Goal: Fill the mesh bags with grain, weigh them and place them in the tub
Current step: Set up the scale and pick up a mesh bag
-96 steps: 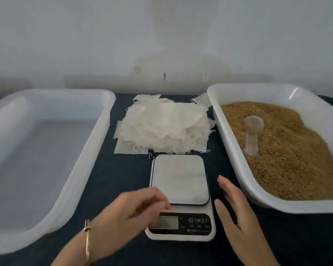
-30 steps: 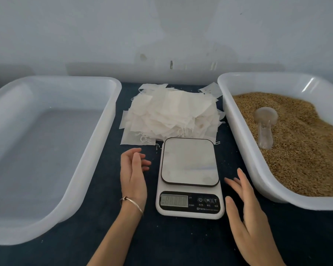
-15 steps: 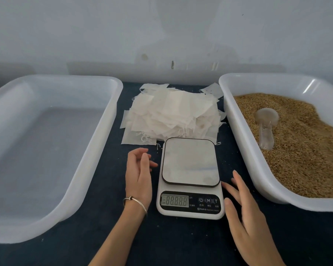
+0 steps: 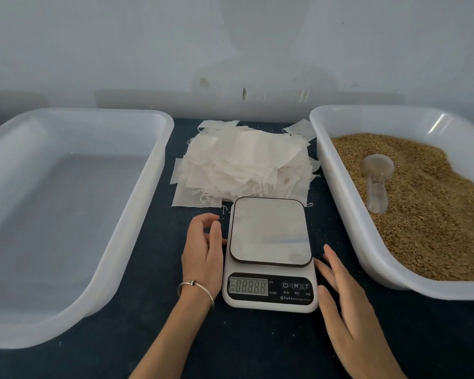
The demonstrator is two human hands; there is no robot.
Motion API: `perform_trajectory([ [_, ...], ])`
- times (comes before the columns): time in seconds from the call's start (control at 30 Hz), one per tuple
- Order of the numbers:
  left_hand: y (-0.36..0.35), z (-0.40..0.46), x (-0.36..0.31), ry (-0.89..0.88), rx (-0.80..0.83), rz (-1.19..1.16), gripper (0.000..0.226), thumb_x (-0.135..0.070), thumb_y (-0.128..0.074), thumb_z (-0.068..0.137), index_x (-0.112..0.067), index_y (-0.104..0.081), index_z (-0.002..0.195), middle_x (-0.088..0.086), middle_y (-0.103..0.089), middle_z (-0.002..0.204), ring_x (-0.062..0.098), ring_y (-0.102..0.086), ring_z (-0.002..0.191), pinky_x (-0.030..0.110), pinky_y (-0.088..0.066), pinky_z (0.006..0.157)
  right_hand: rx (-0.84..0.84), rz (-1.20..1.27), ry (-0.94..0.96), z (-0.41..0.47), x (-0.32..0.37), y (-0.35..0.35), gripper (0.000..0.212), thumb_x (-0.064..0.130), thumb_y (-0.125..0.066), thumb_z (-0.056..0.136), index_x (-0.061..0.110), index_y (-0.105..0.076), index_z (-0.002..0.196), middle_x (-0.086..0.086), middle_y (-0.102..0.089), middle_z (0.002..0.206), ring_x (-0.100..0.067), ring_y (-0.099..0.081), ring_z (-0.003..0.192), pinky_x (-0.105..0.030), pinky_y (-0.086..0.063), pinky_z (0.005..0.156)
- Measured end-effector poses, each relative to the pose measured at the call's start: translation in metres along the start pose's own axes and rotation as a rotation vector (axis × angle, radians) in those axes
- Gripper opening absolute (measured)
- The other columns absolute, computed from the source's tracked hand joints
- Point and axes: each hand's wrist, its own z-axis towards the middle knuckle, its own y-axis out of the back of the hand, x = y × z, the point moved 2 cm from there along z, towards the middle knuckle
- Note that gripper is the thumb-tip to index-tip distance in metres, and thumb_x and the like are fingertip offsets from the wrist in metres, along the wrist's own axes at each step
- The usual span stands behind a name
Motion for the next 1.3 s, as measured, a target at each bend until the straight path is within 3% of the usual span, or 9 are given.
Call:
perform_trajectory([
  [0.27,0.0,0.0,0.0,0.0,0.0,0.024,0.013,-0.027,-0.044,0.097,-0.028,-0.053,0.106,-0.017,-0.061,0.09,-0.001,-0.063,0.074,0.015,-0.041,0.065,0.016,-0.01,-0.014,0.001,0.001,0.0,0.059,0.047,-0.035,0.087,0.046,-0.015,0.143,0.038,-0.038,0.134,0.016,-0.028,0.131,-0.005,-0.02,0.104],
  [0.47,0.0,0.0,0.0,-0.01,-0.001,0.023,0.013,-0.028,-0.043,0.096,-0.028,-0.053,0.105,-0.016,-0.061,0.091,0.0,-0.063,0.074,0.018,-0.043,0.067,0.024,0.002,-0.013,-0.001,0.002,0.002,0.058,0.048,-0.034,0.087,0.047,-0.016,0.142,0.031,-0.039,0.139,0.011,-0.029,0.133,-0.016,-0.025,0.106],
  [0.57,0.0,0.0,0.001,-0.013,-0.012,0.058,0.013,-0.027,-0.042,0.097,-0.03,-0.053,0.103,-0.017,-0.061,0.091,0.001,-0.063,0.075,0.015,-0.04,0.065,0.031,-0.008,-0.017,-0.001,0.002,0.001,0.058,0.05,-0.032,0.087,0.049,-0.015,0.142,0.033,-0.037,0.138,0.014,-0.028,0.133,-0.007,-0.021,0.105],
  [0.7,0.0,-0.004,-0.002,-0.04,-0.024,0.135,0.017,-0.033,-0.039,0.095,-0.03,-0.054,0.103,-0.015,-0.062,0.093,0.009,-0.064,0.081,0.015,-0.04,0.068,0.057,0.019,-0.023,0.006,0.004,0.0,0.06,0.056,-0.029,0.085,0.051,-0.01,0.142,0.04,-0.033,0.137,0.014,-0.026,0.133,-0.022,-0.025,0.109],
  [0.8,0.002,0.009,-0.009,-0.117,-0.01,0.172,0.012,-0.029,-0.044,0.095,-0.027,-0.051,0.104,-0.01,-0.06,0.095,0.01,-0.063,0.077,0.027,-0.05,0.072,0.055,0.094,-0.052,0.011,0.005,0.0,0.061,0.057,-0.032,0.085,0.053,-0.011,0.142,0.049,-0.034,0.131,0.015,-0.027,0.132,-0.028,-0.027,0.111],
  [0.93,-0.002,0.055,-0.034,-0.418,0.072,0.521,0.04,-0.026,-0.061,0.091,-0.02,-0.049,0.128,-0.001,-0.052,0.119,0.015,-0.055,0.099,0.031,-0.048,0.081,0.006,0.169,-0.068,0.01,0.006,0.001,0.059,0.053,-0.035,0.088,0.05,-0.017,0.143,0.043,-0.034,0.137,0.013,-0.032,0.132,-0.027,-0.031,0.108],
  [1.03,-0.02,0.086,-0.046,-0.47,0.285,0.934,0.049,-0.04,-0.054,0.094,-0.026,-0.042,0.139,-0.004,-0.038,0.14,0.023,-0.038,0.124,0.036,-0.035,0.096,-0.015,0.157,-0.071,0.009,0.007,0.003,0.056,0.048,-0.038,0.089,0.05,-0.021,0.142,0.044,-0.034,0.136,0.02,-0.03,0.128,-0.007,-0.029,0.1],
  [1.17,-0.03,0.102,-0.056,-0.53,0.299,1.091,0.033,-0.034,-0.037,0.102,-0.022,-0.059,0.124,-0.003,-0.052,0.127,0.02,-0.049,0.114,0.033,-0.037,0.087,-0.024,0.126,-0.077,0.007,0.011,0.006,0.054,0.044,-0.04,0.089,0.05,-0.021,0.14,0.047,-0.035,0.132,0.023,-0.03,0.124,0.006,-0.023,0.092],
  [1.3,-0.017,0.095,-0.064,-0.591,0.103,0.881,0.029,-0.027,-0.043,0.101,-0.014,-0.069,0.105,-0.001,-0.064,0.105,0.02,-0.058,0.09,0.029,-0.038,0.064,-0.054,0.097,-0.086,0.007,0.015,0.005,0.056,0.043,-0.045,0.087,0.051,-0.025,0.139,0.047,-0.037,0.13,0.023,-0.031,0.123,0.004,-0.026,0.092],
])
